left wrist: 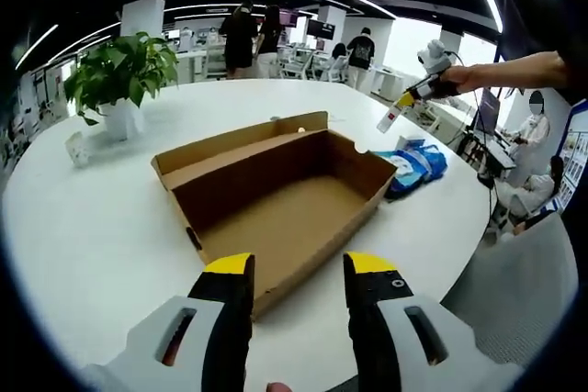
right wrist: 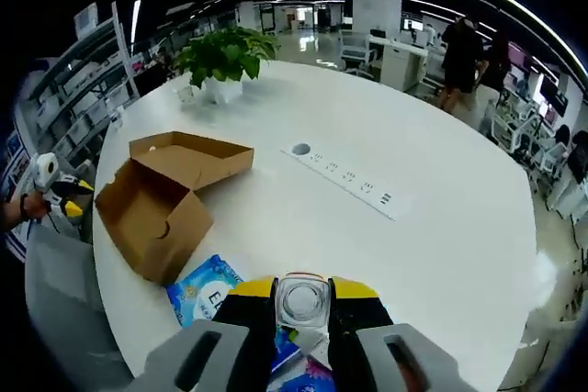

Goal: Operate the shoe box by opening the lid, removing the specified soft item, and placing it in the target area until the item is outside and the box remains undamaged.

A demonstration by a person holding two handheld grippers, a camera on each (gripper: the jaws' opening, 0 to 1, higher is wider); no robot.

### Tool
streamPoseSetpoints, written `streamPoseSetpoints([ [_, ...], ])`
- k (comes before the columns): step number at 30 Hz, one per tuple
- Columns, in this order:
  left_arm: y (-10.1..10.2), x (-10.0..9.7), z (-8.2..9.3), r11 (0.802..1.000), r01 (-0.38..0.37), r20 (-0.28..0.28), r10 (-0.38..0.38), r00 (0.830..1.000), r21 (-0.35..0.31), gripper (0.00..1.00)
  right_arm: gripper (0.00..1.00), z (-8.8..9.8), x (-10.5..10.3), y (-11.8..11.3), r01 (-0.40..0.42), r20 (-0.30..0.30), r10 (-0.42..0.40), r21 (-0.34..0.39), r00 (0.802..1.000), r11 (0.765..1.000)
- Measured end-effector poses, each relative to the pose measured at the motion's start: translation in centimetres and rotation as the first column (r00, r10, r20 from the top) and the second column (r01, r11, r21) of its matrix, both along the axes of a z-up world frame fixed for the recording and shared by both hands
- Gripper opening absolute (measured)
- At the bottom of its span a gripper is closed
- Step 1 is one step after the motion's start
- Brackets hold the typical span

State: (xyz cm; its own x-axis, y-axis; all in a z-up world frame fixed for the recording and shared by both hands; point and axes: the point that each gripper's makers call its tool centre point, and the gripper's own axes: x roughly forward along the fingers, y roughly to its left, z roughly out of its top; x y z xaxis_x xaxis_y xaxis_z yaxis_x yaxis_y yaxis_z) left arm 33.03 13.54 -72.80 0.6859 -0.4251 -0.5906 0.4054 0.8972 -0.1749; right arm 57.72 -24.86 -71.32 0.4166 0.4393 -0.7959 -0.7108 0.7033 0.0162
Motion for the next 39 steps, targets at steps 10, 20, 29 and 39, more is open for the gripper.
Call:
streamPoseSetpoints([
  [10,-0.4,-0.2,-0.4,1.0,0.011,-0.008,-0.011,1.0,0.002,0.4,0.16,-0.8,-1.3,0.3,-0.158,0.003,0.16,-0.136,0.987,0.978],
  [20,-0.4,-0.6,-0.8,1.0,0.017,-0.016,-0.016,1.0,0.004,0.4,0.17,-1.9,-1.8,1.1,-0.309,-0.017,0.315,-0.245,0.949,0.919],
  [29,-0.2,-0.7,-1.0,1.0,0.011,-0.02,-0.011,1.0,0.0,0.4,0.17,-2.8,-2.0,1.5,-0.413,-0.057,0.416,-0.291,0.908,0.863],
  [39,-0.1,-0.9,-1.4,1.0,0.006,-0.027,-0.006,1.0,-0.005,0.4,0.17,-4.1,-2.4,1.3,-0.46,-0.098,0.454,-0.311,0.886,0.832],
])
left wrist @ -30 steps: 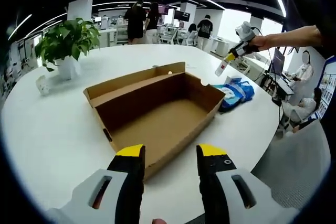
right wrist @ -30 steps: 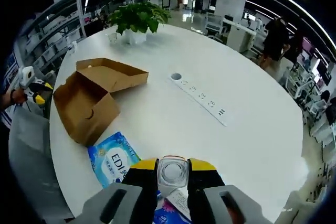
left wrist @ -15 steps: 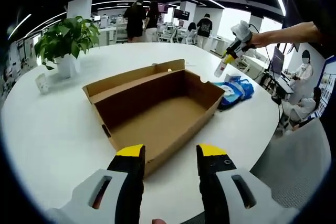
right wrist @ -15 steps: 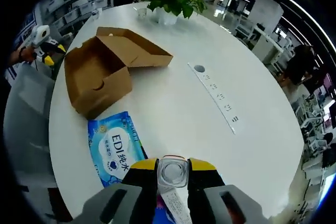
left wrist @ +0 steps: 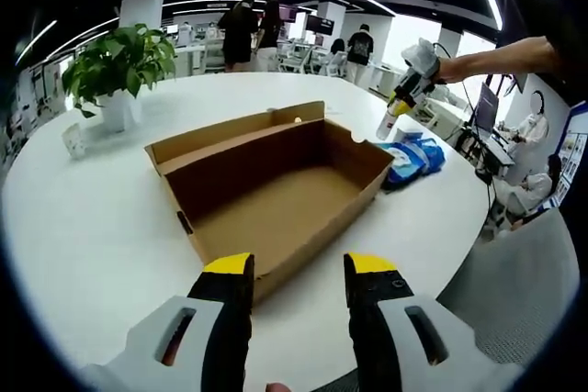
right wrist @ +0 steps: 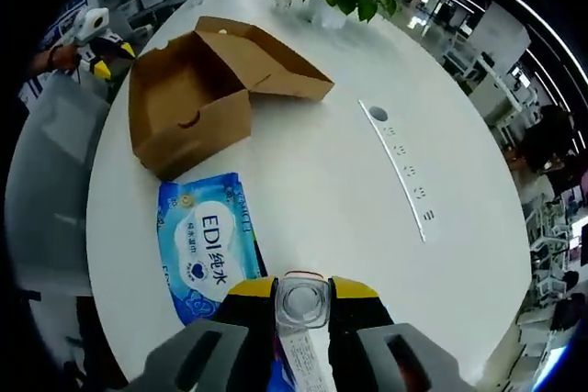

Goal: Operate the shoe box by opening the lid, removing the specified soft item, and placing it in the target area until the item is outside and the box remains undamaged.

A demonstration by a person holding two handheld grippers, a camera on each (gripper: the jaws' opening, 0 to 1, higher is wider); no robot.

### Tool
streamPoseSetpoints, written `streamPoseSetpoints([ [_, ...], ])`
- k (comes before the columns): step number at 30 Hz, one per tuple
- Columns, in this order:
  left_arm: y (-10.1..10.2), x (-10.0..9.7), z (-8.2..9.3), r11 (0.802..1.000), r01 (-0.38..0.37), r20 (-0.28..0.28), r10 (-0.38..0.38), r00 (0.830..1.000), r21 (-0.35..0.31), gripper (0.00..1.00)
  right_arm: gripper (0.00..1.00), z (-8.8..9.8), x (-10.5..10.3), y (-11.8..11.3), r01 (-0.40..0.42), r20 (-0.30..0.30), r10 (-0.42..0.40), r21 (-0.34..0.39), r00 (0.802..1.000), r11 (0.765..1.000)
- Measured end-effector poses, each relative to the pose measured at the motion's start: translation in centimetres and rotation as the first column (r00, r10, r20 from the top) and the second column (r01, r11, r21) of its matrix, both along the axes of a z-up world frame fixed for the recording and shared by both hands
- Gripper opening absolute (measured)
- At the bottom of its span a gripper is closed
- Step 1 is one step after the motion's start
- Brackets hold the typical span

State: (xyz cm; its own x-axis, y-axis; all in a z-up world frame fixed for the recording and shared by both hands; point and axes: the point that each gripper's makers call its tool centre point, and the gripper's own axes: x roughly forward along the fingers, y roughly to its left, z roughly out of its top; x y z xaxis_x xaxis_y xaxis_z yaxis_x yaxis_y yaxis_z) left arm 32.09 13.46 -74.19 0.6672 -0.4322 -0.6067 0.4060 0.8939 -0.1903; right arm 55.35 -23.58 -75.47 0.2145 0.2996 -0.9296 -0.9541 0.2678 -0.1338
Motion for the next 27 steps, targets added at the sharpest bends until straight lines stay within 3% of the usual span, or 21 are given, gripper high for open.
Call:
streamPoseSetpoints([
  [27,0.1,-0.1,-0.5,1.0,-0.005,-0.013,0.005,1.0,-0.001,0.39,0.17,-1.9,-0.7,0.0,-0.047,-0.061,0.046,-0.027,0.997,0.999],
])
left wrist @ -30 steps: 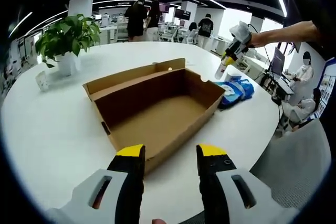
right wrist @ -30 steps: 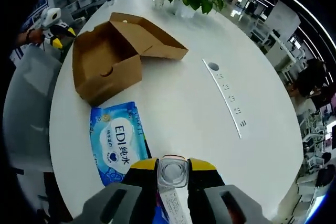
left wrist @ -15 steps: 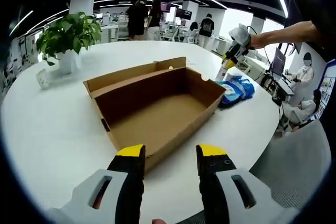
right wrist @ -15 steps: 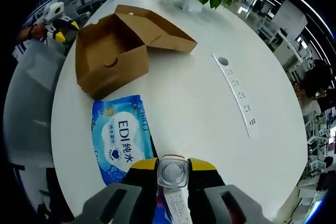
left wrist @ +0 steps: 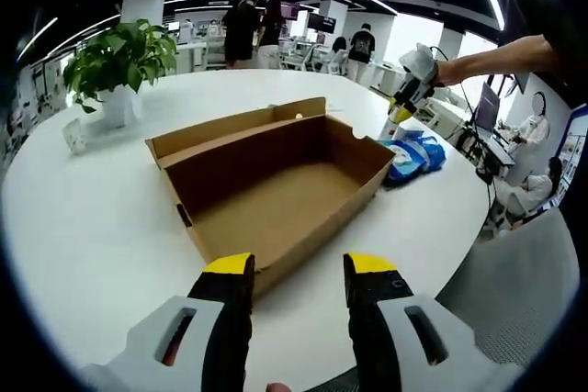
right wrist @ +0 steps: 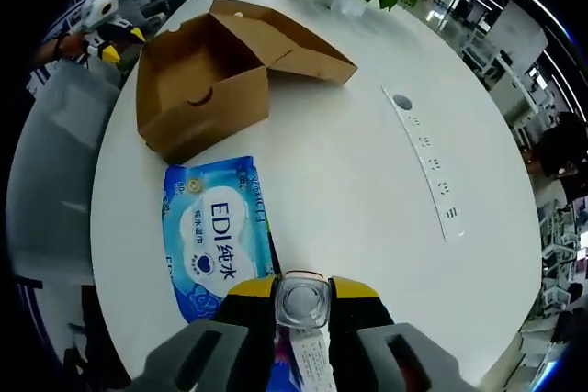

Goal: Operate the shoe box by opening the lid, removing the specified soft item, and placing it in the target area until the item is outside and the box remains undamaged.

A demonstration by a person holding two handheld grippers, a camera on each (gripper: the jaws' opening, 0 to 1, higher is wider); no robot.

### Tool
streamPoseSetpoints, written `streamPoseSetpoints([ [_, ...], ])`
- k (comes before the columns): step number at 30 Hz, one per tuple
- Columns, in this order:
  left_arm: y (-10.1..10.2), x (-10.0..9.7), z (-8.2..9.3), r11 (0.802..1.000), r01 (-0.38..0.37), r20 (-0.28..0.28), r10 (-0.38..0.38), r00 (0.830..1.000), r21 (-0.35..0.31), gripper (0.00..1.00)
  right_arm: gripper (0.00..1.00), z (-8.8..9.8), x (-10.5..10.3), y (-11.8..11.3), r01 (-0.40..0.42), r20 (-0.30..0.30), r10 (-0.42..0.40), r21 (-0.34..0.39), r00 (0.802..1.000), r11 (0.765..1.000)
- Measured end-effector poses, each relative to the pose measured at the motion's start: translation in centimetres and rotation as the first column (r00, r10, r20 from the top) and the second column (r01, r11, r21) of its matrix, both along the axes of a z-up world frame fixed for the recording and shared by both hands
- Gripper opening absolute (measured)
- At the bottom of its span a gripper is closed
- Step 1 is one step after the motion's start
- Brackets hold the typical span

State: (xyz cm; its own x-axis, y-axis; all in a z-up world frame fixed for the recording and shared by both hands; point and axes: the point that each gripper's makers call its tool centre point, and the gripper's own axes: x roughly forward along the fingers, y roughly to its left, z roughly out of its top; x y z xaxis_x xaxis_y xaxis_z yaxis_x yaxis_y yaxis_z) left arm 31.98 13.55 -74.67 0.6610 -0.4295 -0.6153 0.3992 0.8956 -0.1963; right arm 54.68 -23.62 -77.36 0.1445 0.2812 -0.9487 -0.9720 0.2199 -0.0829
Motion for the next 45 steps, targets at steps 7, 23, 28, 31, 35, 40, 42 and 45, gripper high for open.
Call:
streamPoseSetpoints([
  [7,-0.14,0.09,-0.09,1.0,0.005,-0.002,-0.005,1.0,0.001,0.39,0.17,0.04,0.12,-0.09,0.004,-0.014,-0.004,0.004,1.0,1.0],
  [23,-0.23,0.44,-0.15,1.0,0.011,-0.001,-0.011,1.0,0.002,0.39,0.18,0.23,0.07,0.07,-0.025,-0.021,0.025,-0.014,0.999,1.0],
  [28,-0.22,0.29,-0.26,1.0,0.013,-0.005,-0.013,1.0,0.003,0.39,0.19,0.27,0.15,0.16,-0.02,-0.029,0.02,-0.018,0.999,1.0],
  [31,-0.22,0.27,-0.27,1.0,0.012,-0.005,-0.012,1.0,0.001,0.39,0.2,0.43,0.3,0.26,-0.021,-0.026,0.021,-0.017,0.999,1.0],
  [35,-0.33,0.23,-0.3,1.0,0.018,-0.004,-0.018,1.0,-0.004,0.4,0.2,0.64,0.53,0.23,-0.02,-0.025,0.019,-0.018,1.0,1.0],
  [40,-0.46,0.22,-0.31,1.0,0.019,-0.003,-0.019,1.0,-0.005,0.4,0.22,0.87,0.58,0.17,-0.022,-0.025,0.022,-0.02,0.999,1.0],
  [42,-0.49,0.22,-0.31,1.0,0.02,-0.003,-0.02,1.0,-0.006,0.4,0.23,0.86,0.51,0.03,-0.026,-0.024,0.025,-0.026,0.999,0.999],
  [45,-0.46,0.27,-0.23,1.0,0.018,0.0,-0.018,1.0,-0.009,0.4,0.25,0.83,0.35,-0.13,-0.025,-0.028,0.025,-0.029,0.999,0.999],
])
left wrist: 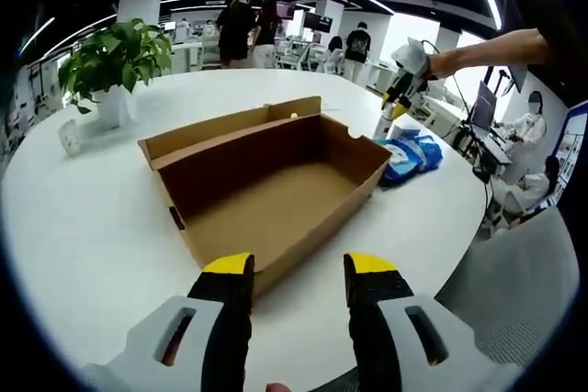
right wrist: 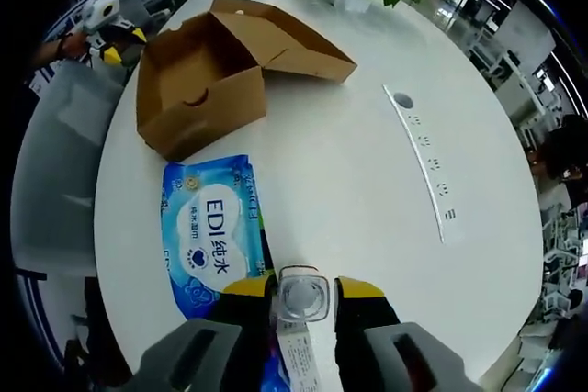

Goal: Operate the shoe box by opening the lid, removing the specified soft item, and placing it in the target area until the item is outside and the box remains undamaged.

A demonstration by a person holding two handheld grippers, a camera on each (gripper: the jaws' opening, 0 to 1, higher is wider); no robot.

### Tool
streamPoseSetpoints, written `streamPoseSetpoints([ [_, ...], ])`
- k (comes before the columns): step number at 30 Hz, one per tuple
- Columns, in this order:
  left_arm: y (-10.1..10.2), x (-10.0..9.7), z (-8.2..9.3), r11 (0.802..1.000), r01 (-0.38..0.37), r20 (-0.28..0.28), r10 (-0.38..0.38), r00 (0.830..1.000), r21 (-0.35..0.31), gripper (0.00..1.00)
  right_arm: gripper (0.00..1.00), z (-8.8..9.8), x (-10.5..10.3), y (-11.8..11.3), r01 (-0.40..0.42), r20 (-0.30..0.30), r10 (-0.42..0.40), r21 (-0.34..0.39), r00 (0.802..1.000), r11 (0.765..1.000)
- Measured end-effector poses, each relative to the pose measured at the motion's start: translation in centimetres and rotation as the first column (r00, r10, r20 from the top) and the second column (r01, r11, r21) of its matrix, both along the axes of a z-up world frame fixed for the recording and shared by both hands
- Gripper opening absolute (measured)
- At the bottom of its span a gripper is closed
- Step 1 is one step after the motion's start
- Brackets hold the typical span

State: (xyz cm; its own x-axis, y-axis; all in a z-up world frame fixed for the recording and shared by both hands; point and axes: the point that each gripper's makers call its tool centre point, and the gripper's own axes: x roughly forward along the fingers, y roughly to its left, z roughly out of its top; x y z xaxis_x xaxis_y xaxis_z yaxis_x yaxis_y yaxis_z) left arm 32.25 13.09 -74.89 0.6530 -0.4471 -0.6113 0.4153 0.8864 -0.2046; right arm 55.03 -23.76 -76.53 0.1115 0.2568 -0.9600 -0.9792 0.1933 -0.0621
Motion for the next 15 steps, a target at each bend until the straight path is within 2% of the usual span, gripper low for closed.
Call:
streamPoseSetpoints([
  [11,-0.3,0.0,0.6,1.0,-0.009,0.007,0.009,1.0,-0.016,0.39,0.3,1.8,-0.2,-1.7,0.082,0.017,-0.082,0.028,0.996,0.996],
  [14,-0.4,0.2,0.9,1.0,-0.009,0.011,0.009,1.0,-0.024,0.39,0.3,2.5,-0.2,-2.2,0.142,0.027,-0.144,0.063,0.989,0.988],
  [15,-0.5,0.3,0.8,1.0,-0.008,0.013,0.008,1.0,-0.028,0.39,0.3,2.9,-0.4,-2.3,0.194,0.016,-0.197,0.1,0.98,0.976],
])
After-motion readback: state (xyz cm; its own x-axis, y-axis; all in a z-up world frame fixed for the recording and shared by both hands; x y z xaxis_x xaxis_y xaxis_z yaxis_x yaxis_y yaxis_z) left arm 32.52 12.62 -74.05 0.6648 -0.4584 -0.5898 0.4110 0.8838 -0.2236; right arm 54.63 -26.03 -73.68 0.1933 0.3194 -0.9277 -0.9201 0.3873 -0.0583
